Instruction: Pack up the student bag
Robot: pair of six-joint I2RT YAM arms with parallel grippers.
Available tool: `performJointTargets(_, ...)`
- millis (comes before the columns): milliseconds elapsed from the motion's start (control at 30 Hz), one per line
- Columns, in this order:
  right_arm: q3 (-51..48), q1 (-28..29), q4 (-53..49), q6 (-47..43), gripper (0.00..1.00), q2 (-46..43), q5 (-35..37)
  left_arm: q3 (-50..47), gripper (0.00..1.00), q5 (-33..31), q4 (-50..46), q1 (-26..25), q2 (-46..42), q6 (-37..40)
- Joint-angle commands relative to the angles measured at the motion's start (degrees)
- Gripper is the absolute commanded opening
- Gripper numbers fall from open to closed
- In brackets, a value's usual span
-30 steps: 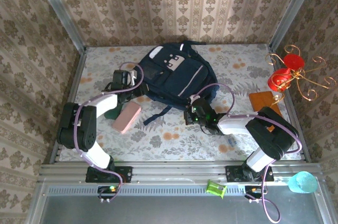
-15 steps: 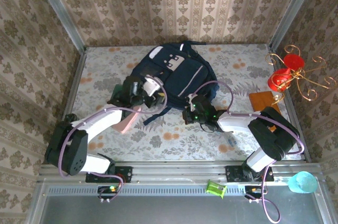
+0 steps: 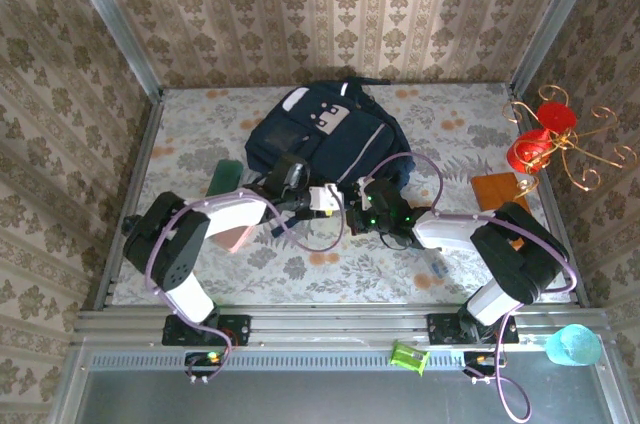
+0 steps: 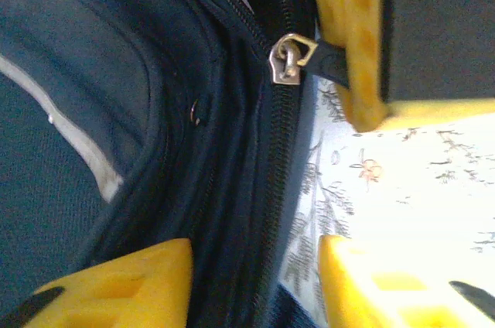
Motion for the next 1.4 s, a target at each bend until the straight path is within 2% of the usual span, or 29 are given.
performJointTargets(0,-1.0,-0.3,0.8,0.6,0.0,-3.0,-1.3,2.2,0.32,-4.0,0.5,-0.9,2.5,3.6)
performJointTargets(167,-1.5,-1.4,-5.7,0.7,0.0,-5.9,3.1,0.5,0.02,-7.4,3.1,0.1,2.2,4.8)
performJointTargets(200,-1.5,-2.1,-7.9,1.2,0.0,-6.5,4.4,0.0,0.0,-7.5,2.7,0.6,1.5,5.2)
performJointTargets(467,-0.6,-7.4,-21.3,3.7,0.0,-12.8,13.7,-5.0,0.0,-3.4,1.5,6.3,-4.7,9.5)
performJointTargets(567,1.2,-8.1,-23.4,3.0,0.0,-13.2,14.0,-5.6,0.0,-3.1,1.4,8.4,-5.6,9.6)
performJointTargets(600,1.6,-8.1,-22.7,2.6,0.0,-13.0,12.0,-5.4,0.0,-2.9,0.8,8.8,-5.8,9.5)
performJointTargets(633,1.7,-7.9,-21.6,2.4,0.0,-12.8,10.0,-5.3,0.05,-3.0,0.4,9.0,-5.8,9.4)
performJointTargets(700,1.5,-7.1,-18.2,1.8,0.0,-12.5,5.2,-5.3,0.26,-2.1,-0.2,8.8,-6.7,7.8)
performJointTargets(800,1.6,-5.1,-14.4,0.5,0.0,-12.2,0.1,-5.4,0.57,5.2,-2.9,8.0,-10.5,2.8)
performJointTargets(900,1.5,-4.1,-11.9,0.0,0.0,-11.9,-3.7,-6.3,0.78,11.2,-3.1,6.7,-15.0,-3.8)
performJointTargets(1000,1.4,-3.0,-10.5,-0.9,0.0,-11.9,-6.0,-5.6,0.8,11.1,-2.7,2.2,-15.9,-7.5)
performJointTargets(1100,1.3,-2.5,-9.3,-1.2,0.0,-12.1,-7.3,-3.5,0.79,8.5,-3.1,-2.1,-12.8,-7.9)
performJointTargets(1300,0.8,-2.1,-8.6,-1.2,0.0,-12.9,-7.9,2.5,0.7,5.3,-6.0,-4.0,-4.7,-6.1)
performJointTargets(1367,0.3,-2.0,-8.2,-1.1,0.0,-13.2,-7.8,3.6,0.63,4.1,-5.3,-4.0,-3.0,-6.2)
